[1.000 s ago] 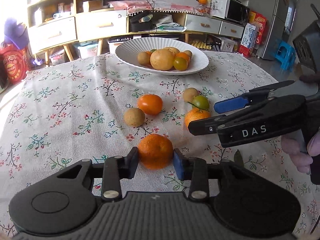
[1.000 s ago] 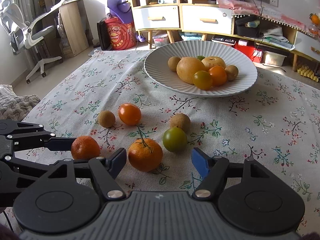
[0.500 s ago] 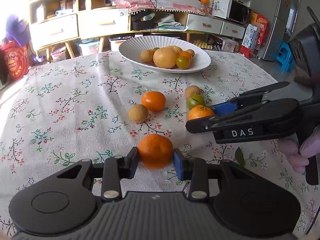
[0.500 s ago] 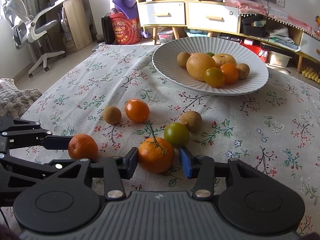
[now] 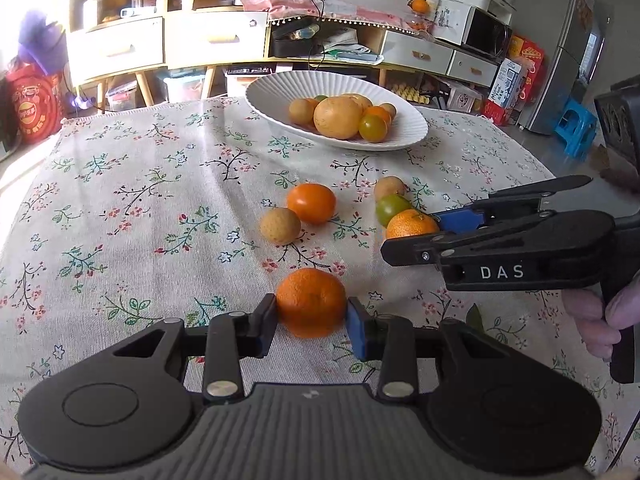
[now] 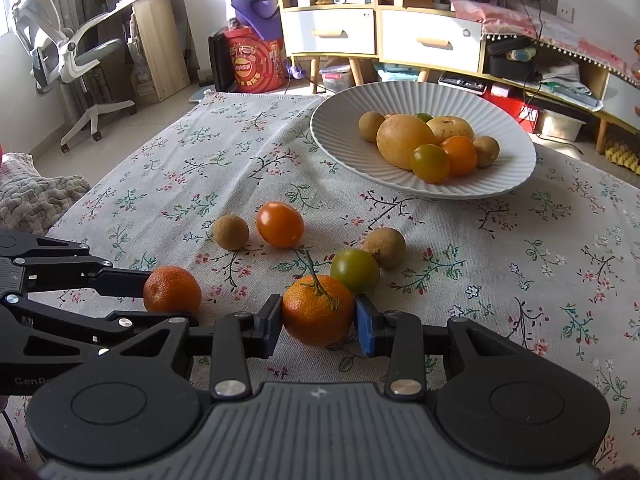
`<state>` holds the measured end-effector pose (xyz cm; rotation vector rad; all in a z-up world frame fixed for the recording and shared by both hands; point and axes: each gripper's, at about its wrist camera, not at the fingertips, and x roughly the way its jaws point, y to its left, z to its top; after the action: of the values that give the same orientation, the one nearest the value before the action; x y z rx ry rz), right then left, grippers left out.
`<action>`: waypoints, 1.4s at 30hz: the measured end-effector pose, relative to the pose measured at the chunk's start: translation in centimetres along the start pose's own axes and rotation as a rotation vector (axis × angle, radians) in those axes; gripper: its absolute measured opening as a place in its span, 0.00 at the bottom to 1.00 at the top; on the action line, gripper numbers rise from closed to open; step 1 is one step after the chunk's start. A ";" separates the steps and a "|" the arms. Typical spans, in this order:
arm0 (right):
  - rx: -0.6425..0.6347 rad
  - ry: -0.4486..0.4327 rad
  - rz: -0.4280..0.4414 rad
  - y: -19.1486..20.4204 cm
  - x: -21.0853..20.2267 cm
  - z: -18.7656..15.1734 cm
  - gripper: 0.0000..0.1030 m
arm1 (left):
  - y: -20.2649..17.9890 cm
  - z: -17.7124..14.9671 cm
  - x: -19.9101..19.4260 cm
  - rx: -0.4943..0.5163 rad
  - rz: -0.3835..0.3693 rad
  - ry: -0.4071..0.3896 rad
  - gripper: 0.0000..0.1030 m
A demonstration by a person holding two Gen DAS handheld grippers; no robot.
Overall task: Organize fruits
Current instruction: 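Carry both tangerines over the white plate with both tools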
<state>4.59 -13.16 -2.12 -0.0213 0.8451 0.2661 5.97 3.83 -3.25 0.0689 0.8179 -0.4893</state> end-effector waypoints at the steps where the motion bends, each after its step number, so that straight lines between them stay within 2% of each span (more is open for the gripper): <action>1: 0.002 -0.002 0.001 0.0 -0.1 0.1 0.34 | 0.0 0.0 0.0 -0.002 -0.001 0.001 0.33; 17: 0.031 -0.034 -0.002 -0.4 -2.2 1.5 0.34 | -0.6 1.7 -0.6 -0.043 -0.014 -0.033 0.33; 27: 0.077 -0.077 -0.014 -2.1 -2.7 2.9 0.34 | -1.8 4.3 -0.7 -0.039 -0.010 -0.081 0.33; 42: 0.144 -0.133 -0.041 -7.2 -1.7 5.8 0.34 | -2.4 10.3 3.7 -0.037 0.021 -0.113 0.33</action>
<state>9.47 -19.83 2.38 0.1119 0.7292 0.1656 14.08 -2.27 1.45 0.0154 0.7150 -0.4534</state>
